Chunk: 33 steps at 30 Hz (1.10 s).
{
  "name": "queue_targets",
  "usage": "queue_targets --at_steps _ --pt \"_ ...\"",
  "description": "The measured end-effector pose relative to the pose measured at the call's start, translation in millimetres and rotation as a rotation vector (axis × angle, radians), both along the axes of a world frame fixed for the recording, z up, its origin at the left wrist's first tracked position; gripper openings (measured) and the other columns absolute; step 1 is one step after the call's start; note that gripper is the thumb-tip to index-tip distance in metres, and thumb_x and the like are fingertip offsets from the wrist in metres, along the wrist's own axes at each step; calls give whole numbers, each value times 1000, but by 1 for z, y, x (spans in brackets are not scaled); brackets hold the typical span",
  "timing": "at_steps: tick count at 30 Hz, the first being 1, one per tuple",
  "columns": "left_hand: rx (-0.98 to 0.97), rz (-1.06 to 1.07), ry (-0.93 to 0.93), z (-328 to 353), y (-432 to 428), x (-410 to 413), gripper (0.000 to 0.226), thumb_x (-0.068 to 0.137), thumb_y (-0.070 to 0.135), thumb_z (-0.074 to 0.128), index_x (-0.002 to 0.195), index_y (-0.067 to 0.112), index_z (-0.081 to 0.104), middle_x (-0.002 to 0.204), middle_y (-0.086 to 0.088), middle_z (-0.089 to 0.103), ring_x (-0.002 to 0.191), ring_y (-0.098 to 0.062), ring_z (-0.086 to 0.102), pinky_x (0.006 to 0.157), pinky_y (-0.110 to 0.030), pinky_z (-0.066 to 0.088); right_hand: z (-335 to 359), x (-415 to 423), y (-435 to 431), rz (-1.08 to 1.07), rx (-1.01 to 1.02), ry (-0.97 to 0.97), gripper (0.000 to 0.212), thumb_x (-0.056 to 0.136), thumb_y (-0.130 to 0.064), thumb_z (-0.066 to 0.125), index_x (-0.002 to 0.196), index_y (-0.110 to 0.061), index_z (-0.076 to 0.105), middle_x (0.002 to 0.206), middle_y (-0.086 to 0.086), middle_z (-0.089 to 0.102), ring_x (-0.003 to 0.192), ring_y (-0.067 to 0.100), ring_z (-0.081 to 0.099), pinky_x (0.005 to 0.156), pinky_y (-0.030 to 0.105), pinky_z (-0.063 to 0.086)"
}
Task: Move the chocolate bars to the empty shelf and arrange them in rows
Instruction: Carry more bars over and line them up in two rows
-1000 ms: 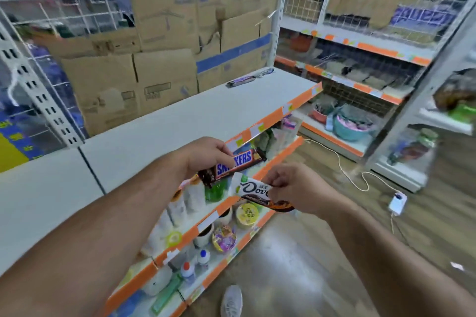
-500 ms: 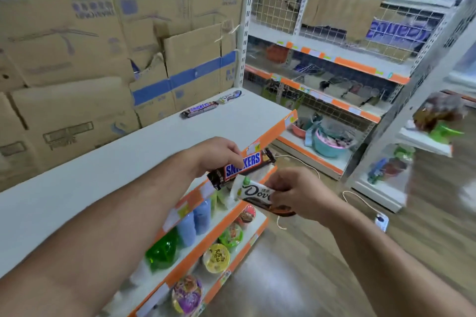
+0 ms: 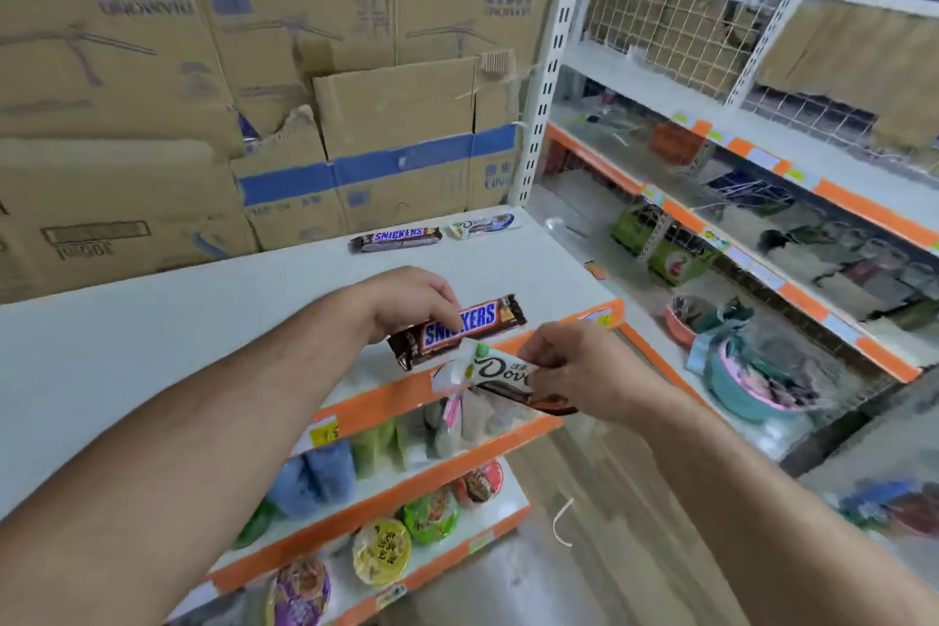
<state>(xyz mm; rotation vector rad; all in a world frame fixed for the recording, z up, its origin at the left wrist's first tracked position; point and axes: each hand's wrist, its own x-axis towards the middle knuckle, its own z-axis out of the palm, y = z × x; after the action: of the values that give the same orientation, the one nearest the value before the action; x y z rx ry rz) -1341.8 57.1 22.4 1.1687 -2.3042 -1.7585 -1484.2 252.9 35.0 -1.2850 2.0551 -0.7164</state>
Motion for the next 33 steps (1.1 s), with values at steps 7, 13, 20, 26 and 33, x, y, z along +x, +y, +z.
queue_targets --at_steps 7,13,20,26,33 --pt "66 153 -26 -3 -26 -15 14 80 0 66 74 12 63 60 -6 62 48 -15 58 45 -20 46 -11 -45 -49 158 8 3 18 78 -7 70 83 -24 69 76 -7 74 64 4 66 58 20 51" --pt "-101 210 -90 -9 -70 -29 9 73 10 75 73 17 69 71 -1 69 63 -14 62 55 -21 46 -17 -68 -103 196 4 3 20 78 -6 70 82 -25 69 75 -6 71 64 3 63 62 20 50" --pt "-468 195 -172 -27 -118 -43 7 72 20 75 73 26 70 75 16 65 65 -1 58 50 -18 39 -31 -86 -151 182 22 -30 22 79 -4 70 80 -25 68 79 1 72 67 12 64 62 24 51" --pt "-644 213 -253 -42 -148 -49 7 78 19 66 78 25 71 84 12 66 74 -7 57 60 -25 47 -38 -95 -179 211 40 -26 16 79 -7 70 82 -23 70 77 -2 73 66 8 66 62 23 52" --pt "-920 186 -297 -61 -163 -50 35 80 32 63 115 33 63 110 8 57 106 -19 46 90 -38 39 -39 -110 -206 234 37 -35 19 77 -4 68 81 -23 69 75 -2 74 65 8 66 64 25 54"
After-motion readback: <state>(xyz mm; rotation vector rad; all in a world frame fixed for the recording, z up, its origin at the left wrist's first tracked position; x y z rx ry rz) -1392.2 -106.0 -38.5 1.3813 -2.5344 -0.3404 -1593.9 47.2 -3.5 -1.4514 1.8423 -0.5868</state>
